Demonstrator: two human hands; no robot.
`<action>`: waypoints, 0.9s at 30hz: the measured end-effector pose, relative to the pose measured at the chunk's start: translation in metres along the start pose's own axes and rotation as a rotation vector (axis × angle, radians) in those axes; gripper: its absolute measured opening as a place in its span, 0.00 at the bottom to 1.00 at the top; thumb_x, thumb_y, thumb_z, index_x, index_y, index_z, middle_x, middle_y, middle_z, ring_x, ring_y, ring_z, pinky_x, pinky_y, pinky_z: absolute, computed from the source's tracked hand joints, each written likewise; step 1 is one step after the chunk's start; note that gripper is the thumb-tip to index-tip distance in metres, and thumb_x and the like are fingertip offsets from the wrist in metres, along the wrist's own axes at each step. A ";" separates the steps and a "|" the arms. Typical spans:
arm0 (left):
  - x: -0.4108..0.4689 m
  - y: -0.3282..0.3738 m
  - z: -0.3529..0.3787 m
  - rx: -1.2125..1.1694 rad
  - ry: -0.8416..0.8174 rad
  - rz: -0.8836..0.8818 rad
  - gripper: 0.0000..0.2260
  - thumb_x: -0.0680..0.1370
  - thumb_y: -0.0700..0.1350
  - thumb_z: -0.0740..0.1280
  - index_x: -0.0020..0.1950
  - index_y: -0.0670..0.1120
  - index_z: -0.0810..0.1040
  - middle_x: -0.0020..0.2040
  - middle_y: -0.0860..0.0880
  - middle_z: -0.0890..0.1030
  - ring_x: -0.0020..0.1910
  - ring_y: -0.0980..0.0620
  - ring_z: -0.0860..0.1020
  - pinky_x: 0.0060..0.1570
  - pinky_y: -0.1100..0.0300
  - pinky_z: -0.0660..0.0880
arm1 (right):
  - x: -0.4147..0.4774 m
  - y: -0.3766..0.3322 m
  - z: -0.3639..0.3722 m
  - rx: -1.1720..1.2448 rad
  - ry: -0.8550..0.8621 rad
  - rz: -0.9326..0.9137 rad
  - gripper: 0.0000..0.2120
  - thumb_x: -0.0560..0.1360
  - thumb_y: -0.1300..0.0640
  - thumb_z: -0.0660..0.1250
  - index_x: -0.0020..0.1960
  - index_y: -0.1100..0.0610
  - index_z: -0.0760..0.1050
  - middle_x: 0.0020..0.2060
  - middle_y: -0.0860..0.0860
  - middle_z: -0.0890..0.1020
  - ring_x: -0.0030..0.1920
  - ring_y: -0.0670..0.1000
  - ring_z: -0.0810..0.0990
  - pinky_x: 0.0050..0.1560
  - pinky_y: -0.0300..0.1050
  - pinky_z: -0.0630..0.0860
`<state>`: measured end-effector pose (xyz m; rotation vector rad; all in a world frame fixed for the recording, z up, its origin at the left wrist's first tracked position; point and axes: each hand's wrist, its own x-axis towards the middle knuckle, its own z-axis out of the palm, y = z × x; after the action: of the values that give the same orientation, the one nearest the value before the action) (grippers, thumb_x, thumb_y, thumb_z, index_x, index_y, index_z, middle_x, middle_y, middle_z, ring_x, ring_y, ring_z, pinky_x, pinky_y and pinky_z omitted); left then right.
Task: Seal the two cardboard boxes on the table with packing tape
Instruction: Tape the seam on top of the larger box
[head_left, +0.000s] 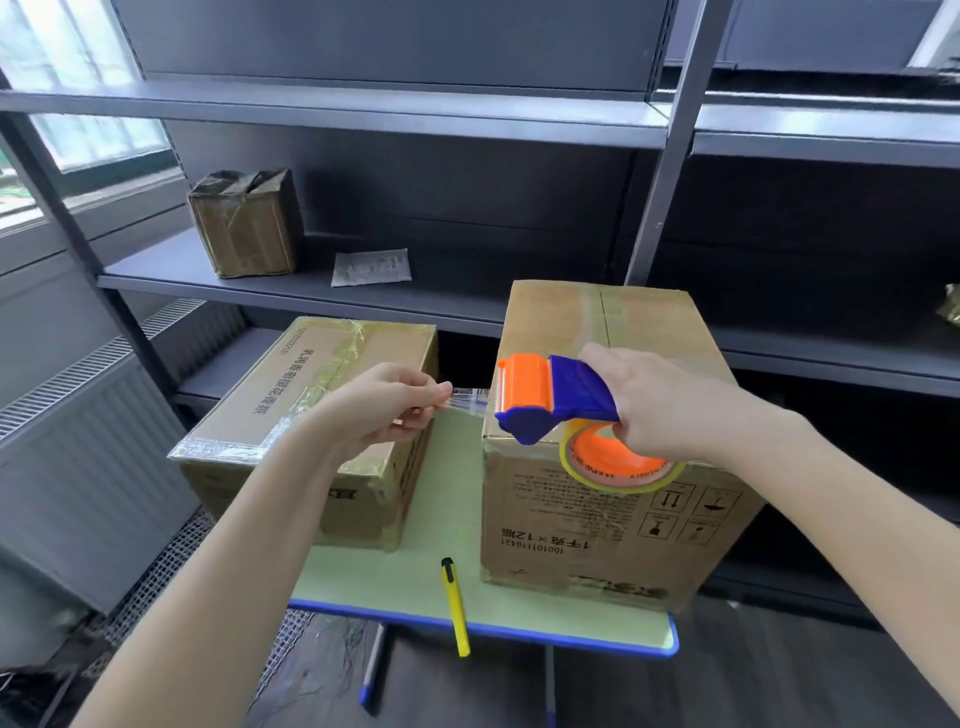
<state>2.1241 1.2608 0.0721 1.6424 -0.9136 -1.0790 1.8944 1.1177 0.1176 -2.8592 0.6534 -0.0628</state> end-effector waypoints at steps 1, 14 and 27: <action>0.000 -0.001 -0.002 -0.007 0.001 -0.004 0.09 0.75 0.46 0.69 0.37 0.44 0.78 0.28 0.52 0.73 0.25 0.58 0.68 0.23 0.70 0.66 | 0.000 0.000 0.000 -0.004 -0.002 0.003 0.28 0.67 0.64 0.73 0.49 0.44 0.56 0.37 0.38 0.64 0.38 0.42 0.66 0.33 0.36 0.63; 0.011 -0.013 -0.016 0.054 0.095 -0.070 0.11 0.77 0.44 0.66 0.36 0.43 0.74 0.27 0.53 0.73 0.25 0.58 0.70 0.22 0.70 0.65 | -0.009 0.017 -0.011 -0.026 -0.078 0.102 0.22 0.68 0.64 0.71 0.53 0.49 0.64 0.44 0.45 0.72 0.45 0.49 0.73 0.40 0.42 0.72; 0.030 -0.043 -0.006 0.109 0.169 -0.089 0.16 0.74 0.56 0.69 0.41 0.43 0.72 0.29 0.50 0.64 0.25 0.54 0.61 0.23 0.67 0.59 | -0.027 0.063 -0.024 -0.305 -0.112 0.228 0.30 0.68 0.53 0.74 0.63 0.45 0.62 0.50 0.43 0.72 0.49 0.44 0.68 0.43 0.39 0.67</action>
<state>2.1438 1.2481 0.0248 1.8495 -0.8068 -0.9472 1.8409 1.0694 0.1277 -3.0191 1.0391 0.2504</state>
